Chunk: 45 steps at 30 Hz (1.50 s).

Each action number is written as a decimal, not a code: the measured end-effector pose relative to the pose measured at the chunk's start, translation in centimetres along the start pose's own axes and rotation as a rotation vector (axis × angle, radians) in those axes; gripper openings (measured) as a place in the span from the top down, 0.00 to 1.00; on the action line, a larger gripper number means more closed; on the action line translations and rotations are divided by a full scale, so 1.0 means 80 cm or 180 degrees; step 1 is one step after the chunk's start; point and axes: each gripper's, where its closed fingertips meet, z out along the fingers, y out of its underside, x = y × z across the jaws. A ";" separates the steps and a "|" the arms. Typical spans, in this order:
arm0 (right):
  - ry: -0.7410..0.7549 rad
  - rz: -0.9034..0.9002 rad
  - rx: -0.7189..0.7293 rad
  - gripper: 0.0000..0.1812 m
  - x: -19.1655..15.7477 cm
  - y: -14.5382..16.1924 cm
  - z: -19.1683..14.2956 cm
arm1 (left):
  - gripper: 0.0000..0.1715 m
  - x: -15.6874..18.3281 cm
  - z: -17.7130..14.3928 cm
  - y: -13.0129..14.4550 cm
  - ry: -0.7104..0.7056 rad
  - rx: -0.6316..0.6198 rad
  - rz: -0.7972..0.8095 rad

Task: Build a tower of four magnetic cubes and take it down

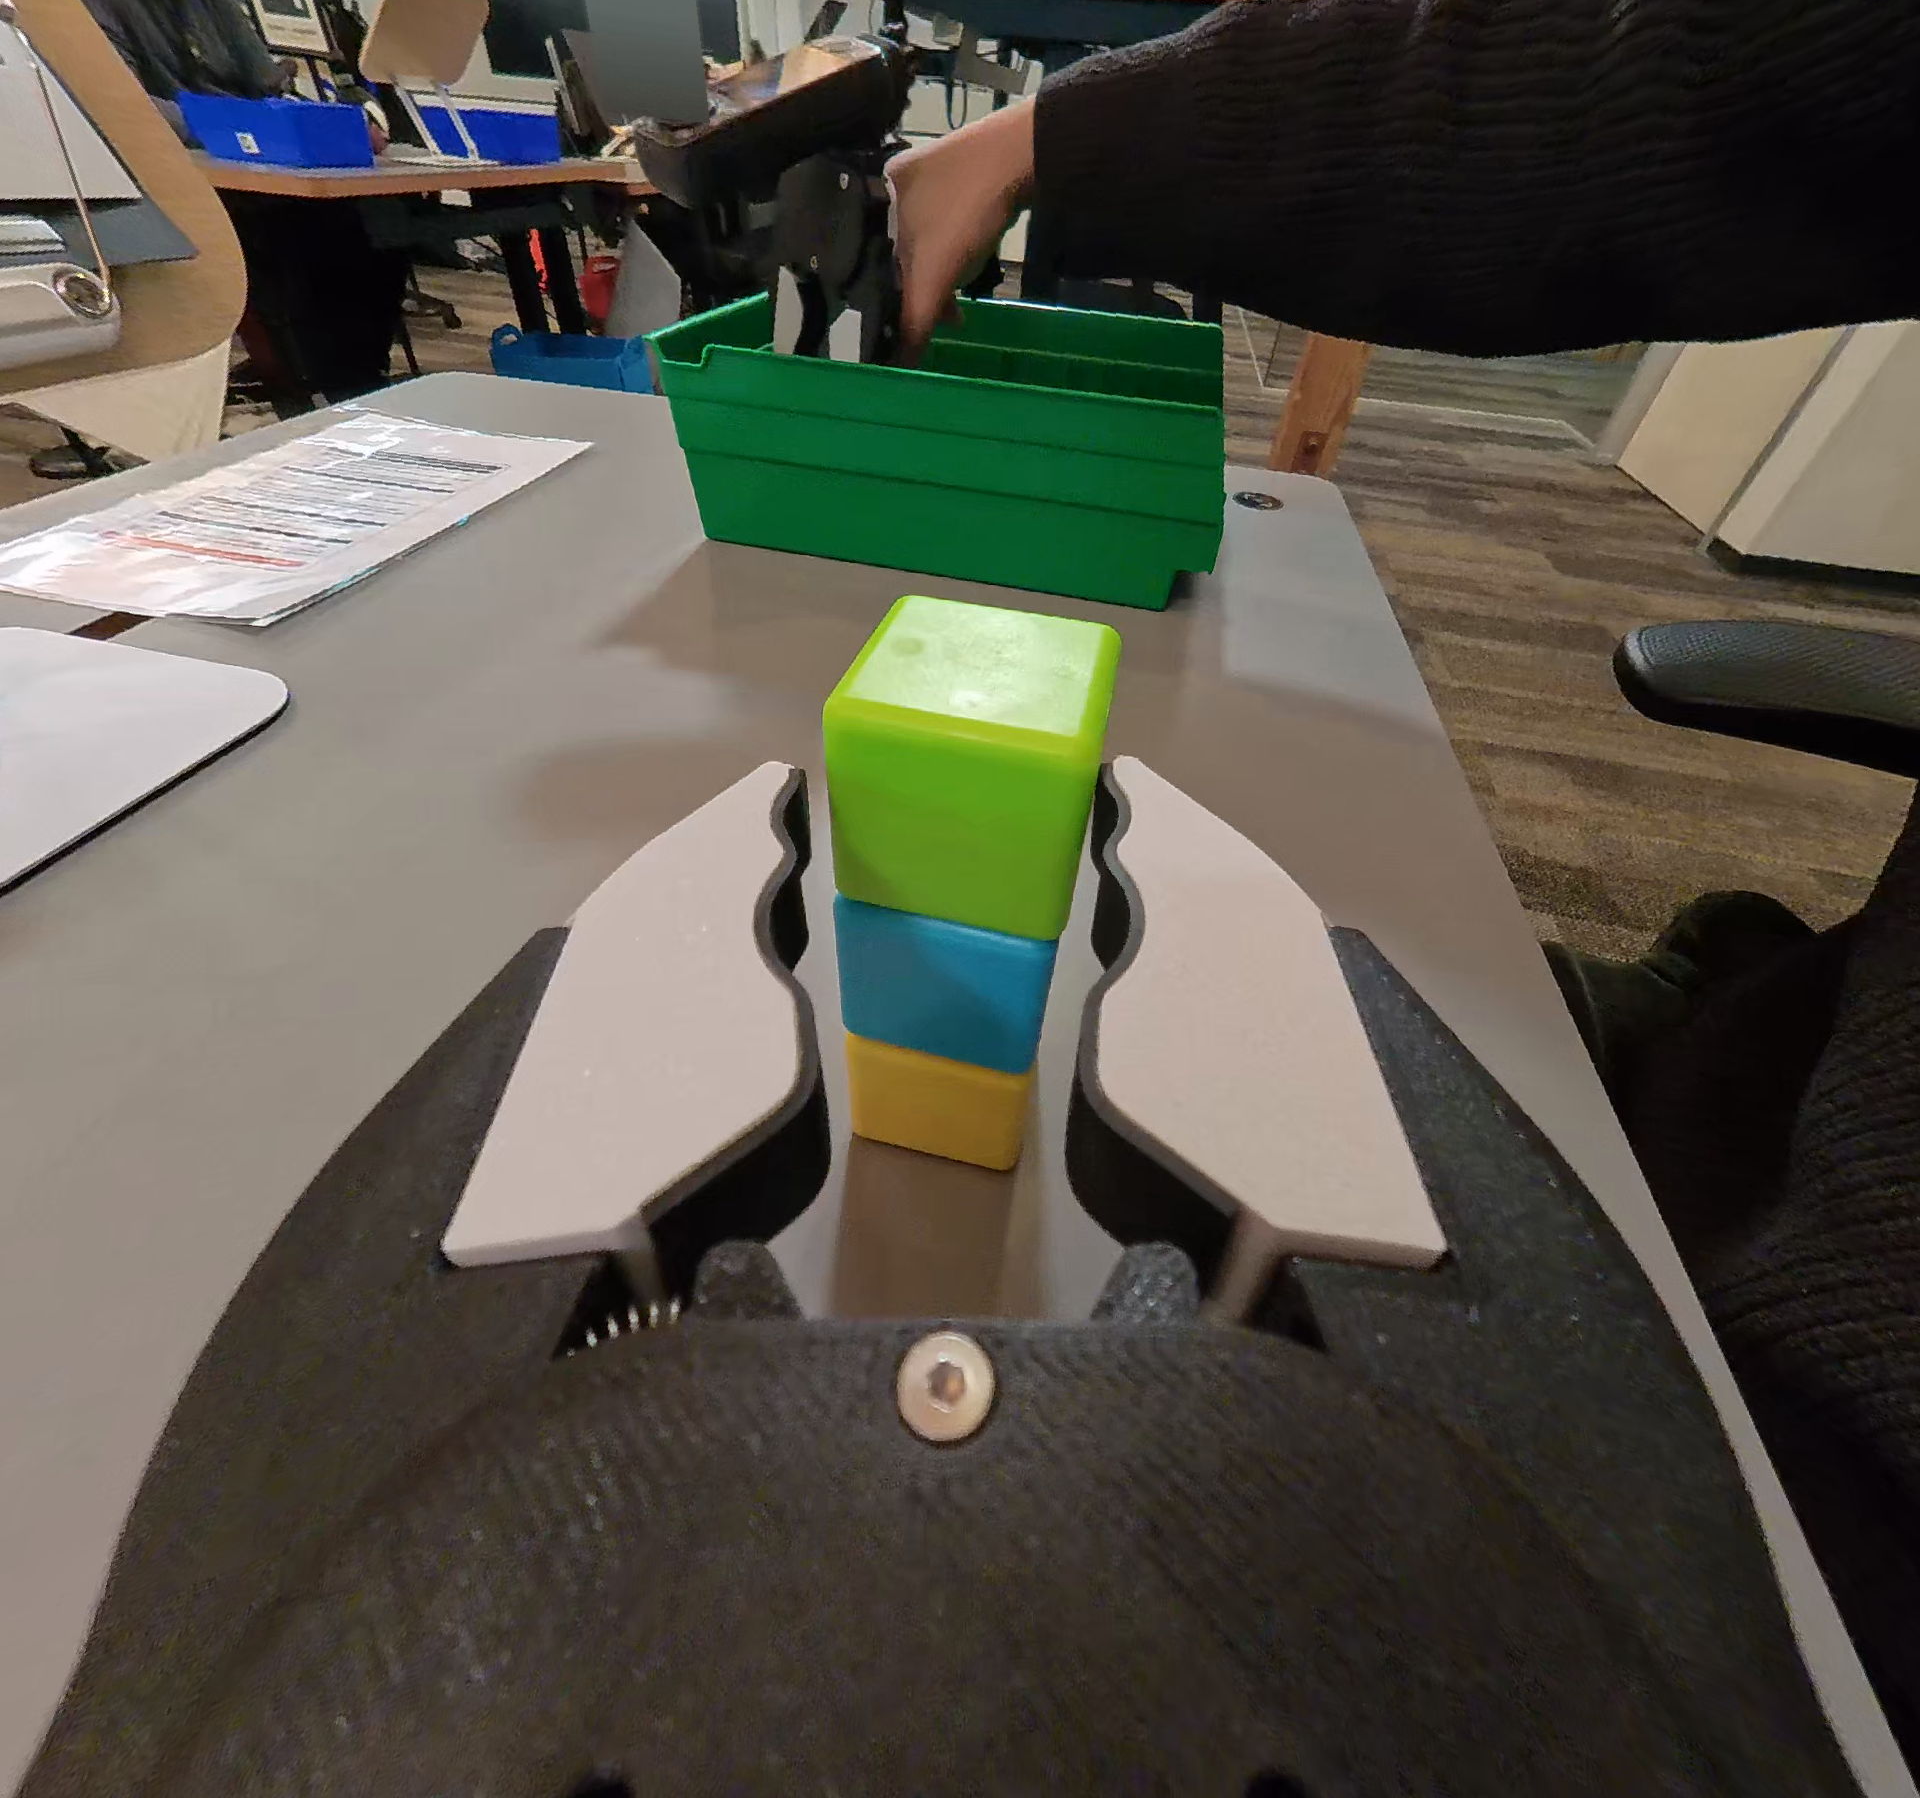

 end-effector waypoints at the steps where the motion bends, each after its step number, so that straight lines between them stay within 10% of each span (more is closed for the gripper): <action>1: -0.0007 -0.0022 0.0008 0.72 0.000 -0.002 0.000 | 0.69 0.000 0.000 0.000 0.0005 0.0008 -0.0002; 14: 0.0323 -0.0003 0.0363 0.64 0.008 -0.011 -0.046 | 0.68 -0.004 -0.003 -0.001 -0.0010 0.0029 -0.0046; 19: 0.0545 0.0488 0.2358 0.58 -0.034 -0.089 -0.197 | 0.62 -0.002 -0.004 -0.001 0.0017 0.0002 -0.0057; 23: 0.0055 0.0547 0.3988 0.51 -0.178 -0.147 -0.303 | 0.52 -0.003 -0.006 0.001 0.0024 -0.0040 -0.0087; 28: 0.0552 0.0693 0.3911 0.60 -0.261 -0.195 -0.229 | 0.46 0.003 -0.004 0.027 0.0112 -0.0438 -0.0194; 31: -0.0001 0.0655 0.3668 0.57 -0.312 -0.226 -0.168 | 0.44 0.003 0.004 0.042 0.0126 -0.0615 -0.0272; 39: -0.1431 0.0739 0.4577 0.59 -0.357 -0.235 -0.186 | 0.46 -0.001 0.012 0.046 0.0075 -0.0713 -0.0340; 45: -0.1260 0.0180 0.4552 0.59 -0.379 -0.233 -0.169 | 0.47 0.001 0.016 0.052 0.0055 -0.0832 -0.0246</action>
